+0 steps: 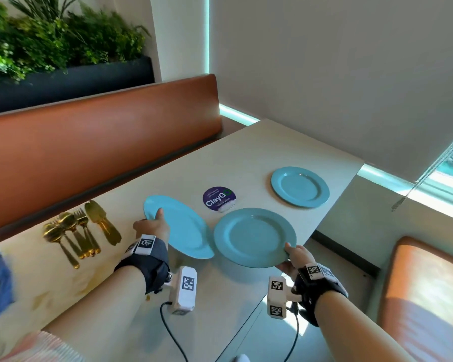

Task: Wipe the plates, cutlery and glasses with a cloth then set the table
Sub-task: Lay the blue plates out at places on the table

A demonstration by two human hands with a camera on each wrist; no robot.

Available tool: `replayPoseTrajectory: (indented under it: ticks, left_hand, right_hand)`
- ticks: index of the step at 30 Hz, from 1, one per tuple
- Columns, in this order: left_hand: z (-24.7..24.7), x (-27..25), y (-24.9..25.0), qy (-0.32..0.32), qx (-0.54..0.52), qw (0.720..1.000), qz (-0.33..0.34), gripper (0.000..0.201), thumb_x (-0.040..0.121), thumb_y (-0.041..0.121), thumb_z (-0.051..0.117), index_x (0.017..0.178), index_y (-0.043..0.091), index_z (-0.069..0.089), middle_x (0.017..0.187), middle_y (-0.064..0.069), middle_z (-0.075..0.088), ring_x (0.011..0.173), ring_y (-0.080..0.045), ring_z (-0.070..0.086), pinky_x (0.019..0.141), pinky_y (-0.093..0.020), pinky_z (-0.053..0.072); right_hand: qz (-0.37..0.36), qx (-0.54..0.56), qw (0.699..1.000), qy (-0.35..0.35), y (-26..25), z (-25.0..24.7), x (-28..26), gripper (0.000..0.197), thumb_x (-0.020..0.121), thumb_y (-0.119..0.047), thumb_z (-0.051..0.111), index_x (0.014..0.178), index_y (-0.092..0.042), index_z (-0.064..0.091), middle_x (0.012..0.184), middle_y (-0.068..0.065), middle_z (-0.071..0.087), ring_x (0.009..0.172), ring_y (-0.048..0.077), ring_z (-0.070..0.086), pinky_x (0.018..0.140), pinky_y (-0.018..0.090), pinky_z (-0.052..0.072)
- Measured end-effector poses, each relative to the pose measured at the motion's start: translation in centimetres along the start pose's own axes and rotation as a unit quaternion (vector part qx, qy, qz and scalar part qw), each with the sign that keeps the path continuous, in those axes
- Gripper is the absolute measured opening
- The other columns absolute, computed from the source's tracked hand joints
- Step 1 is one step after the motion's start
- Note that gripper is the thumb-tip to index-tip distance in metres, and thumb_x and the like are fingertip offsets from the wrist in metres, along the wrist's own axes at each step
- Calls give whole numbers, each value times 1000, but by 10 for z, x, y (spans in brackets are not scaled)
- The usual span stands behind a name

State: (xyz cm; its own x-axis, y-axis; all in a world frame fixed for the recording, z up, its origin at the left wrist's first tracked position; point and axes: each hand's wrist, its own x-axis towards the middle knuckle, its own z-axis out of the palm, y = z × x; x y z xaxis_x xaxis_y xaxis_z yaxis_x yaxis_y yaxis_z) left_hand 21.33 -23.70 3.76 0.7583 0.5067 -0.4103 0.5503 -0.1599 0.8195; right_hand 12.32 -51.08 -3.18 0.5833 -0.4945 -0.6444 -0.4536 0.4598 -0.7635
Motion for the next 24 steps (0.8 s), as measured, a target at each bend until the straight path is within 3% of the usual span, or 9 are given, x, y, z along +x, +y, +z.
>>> replayPoseTrajectory:
  ticks: [3,6,9,11,14,17,20,22,24]
  left_hand:
    - [-20,4,3,17,41,999,-6,64,96,45,44,133,-6,39,133,-25,50,120,-41,51,95,-43,41]
    - [-30,16,-3,26,56,998,-3,69,92,57,42,121,-5,51,120,-23,61,106,-41,60,89,-43,48]
    - [-31,21,-9,23,58,998,5,67,93,55,42,120,-5,52,120,-22,61,107,-39,60,79,-38,44]
    - [-30,18,-10,17,51,999,6,65,94,53,42,121,-5,51,120,-21,61,107,-37,59,74,-37,41]
    - [-30,12,-8,12,53,998,11,63,95,50,43,124,-5,49,122,-21,60,110,-37,58,72,-34,35]
    - [-27,11,-8,-3,26,1000,4,62,95,48,44,129,-4,45,126,-20,58,113,-35,57,73,-33,37]
    - [-22,15,-10,-23,-5,1000,2,61,94,48,47,130,-2,46,125,-18,59,111,-35,58,75,-35,42]
    - [-18,15,-10,-32,-19,999,-1,60,94,47,48,130,0,44,125,-18,58,111,-35,58,74,-35,42]
    - [-15,14,-10,-38,-31,999,-5,59,94,46,48,131,1,41,126,-18,57,112,-35,57,76,-36,42]
  right_hand:
    - [17,29,999,7,10,6,-5,26,98,-15,46,120,-2,43,85,17,56,69,33,60,66,52,54]
    - [21,31,999,3,15,14,-5,32,98,-16,45,126,-1,40,96,20,59,73,35,62,55,48,58]
    - [22,40,999,10,19,21,-3,32,98,-12,44,127,0,39,122,27,54,102,43,60,81,52,53]
    - [29,43,999,7,22,25,-1,33,97,-8,46,128,3,40,127,29,53,112,44,56,84,50,50]
    - [39,36,999,-8,24,30,1,35,93,1,50,126,10,44,127,30,53,115,44,54,87,46,48]
    - [41,8,999,-5,24,32,3,34,87,2,58,119,10,50,123,28,56,106,40,59,94,44,49]
    - [38,-27,999,3,27,32,4,35,85,-2,64,116,9,52,114,27,59,90,35,59,88,41,53]
    - [38,-49,998,12,29,29,5,32,84,-4,65,111,8,54,106,26,60,80,32,60,70,36,59]
    - [40,-67,997,13,29,26,4,18,84,-4,64,96,6,55,101,26,60,73,31,62,55,31,58]
